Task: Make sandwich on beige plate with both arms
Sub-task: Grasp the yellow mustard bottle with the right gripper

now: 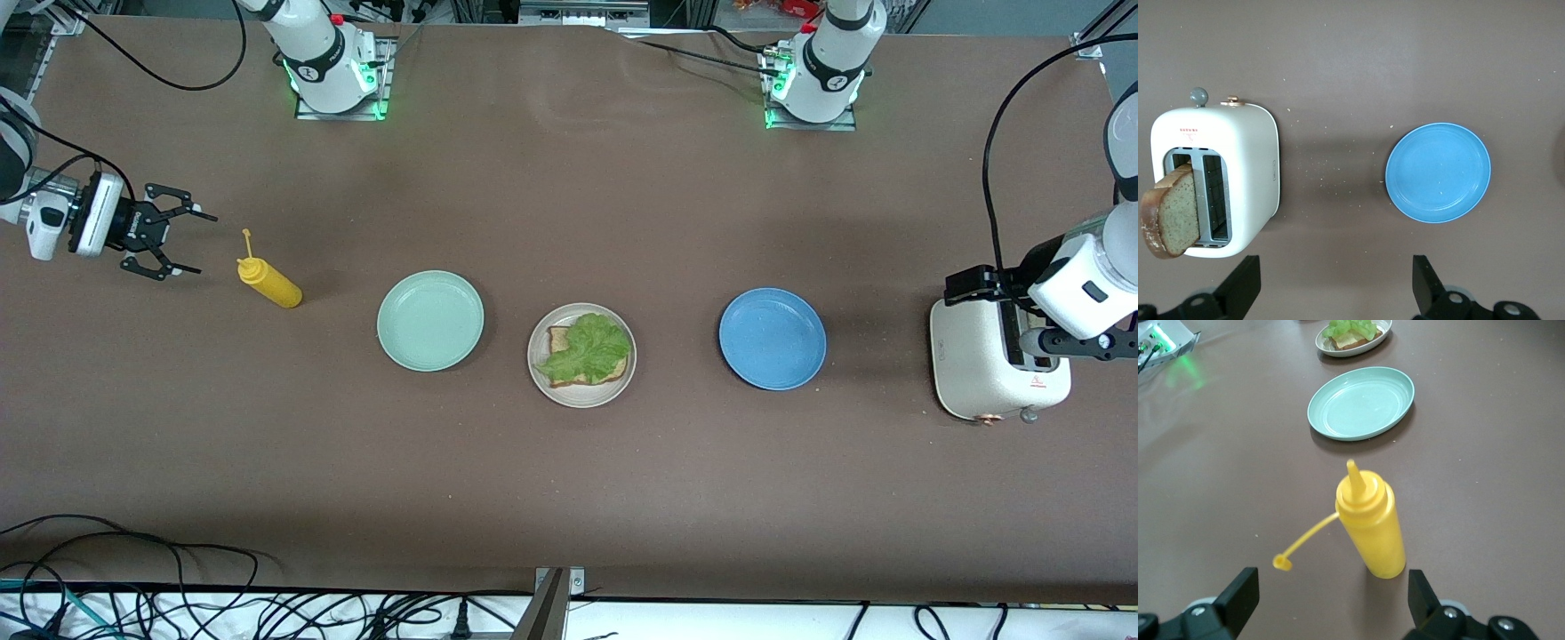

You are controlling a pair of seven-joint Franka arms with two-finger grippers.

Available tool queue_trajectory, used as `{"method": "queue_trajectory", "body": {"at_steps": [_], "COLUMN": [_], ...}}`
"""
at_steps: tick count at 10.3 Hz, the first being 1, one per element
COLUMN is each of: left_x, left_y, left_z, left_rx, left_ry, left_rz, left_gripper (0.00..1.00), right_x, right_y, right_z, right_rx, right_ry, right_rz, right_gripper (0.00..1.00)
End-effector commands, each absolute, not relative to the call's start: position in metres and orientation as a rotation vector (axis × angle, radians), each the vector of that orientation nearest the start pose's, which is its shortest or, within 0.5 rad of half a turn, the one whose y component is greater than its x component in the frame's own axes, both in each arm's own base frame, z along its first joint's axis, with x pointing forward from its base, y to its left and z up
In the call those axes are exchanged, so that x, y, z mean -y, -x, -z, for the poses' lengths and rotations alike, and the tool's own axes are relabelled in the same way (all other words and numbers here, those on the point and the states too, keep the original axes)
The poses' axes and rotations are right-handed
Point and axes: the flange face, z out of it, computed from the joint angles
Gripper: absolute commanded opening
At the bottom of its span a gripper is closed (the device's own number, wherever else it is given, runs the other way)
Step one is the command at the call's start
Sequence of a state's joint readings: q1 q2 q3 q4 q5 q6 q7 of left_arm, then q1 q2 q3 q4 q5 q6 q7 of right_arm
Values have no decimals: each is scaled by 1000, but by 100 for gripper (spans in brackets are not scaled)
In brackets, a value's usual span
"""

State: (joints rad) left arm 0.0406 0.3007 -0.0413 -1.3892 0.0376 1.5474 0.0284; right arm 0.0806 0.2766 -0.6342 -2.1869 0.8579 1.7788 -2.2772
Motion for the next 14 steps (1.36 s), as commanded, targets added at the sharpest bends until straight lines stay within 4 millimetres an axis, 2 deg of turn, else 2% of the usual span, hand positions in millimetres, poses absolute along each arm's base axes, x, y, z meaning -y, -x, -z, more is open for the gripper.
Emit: {"method": "queue_trajectory", "body": {"at_steps": [1, 2, 7, 14], "left_x": [-8, -8, -9, -9], "left_y": [-634, -634, -634, -635], "left_z": [-526, -527, -527, -526], "left_rx": [-48, -48, -43, -46], "left_ry": [3079, 3079, 3079, 3079], "left_rz": [-237, -234, -232, -237], "left_gripper": [100, 100, 100, 100], "right_x": [208, 206, 194, 166], "right_y": [-456, -455, -461, -469], "right_z": [-231, -219, -184, -155], "right_rx": [1453, 1448, 1398, 1316], "right_ry": [1921, 1906, 1894, 1864], "right_rz": [742, 763, 853, 928], "right_gripper": [99, 99, 99, 99]}}
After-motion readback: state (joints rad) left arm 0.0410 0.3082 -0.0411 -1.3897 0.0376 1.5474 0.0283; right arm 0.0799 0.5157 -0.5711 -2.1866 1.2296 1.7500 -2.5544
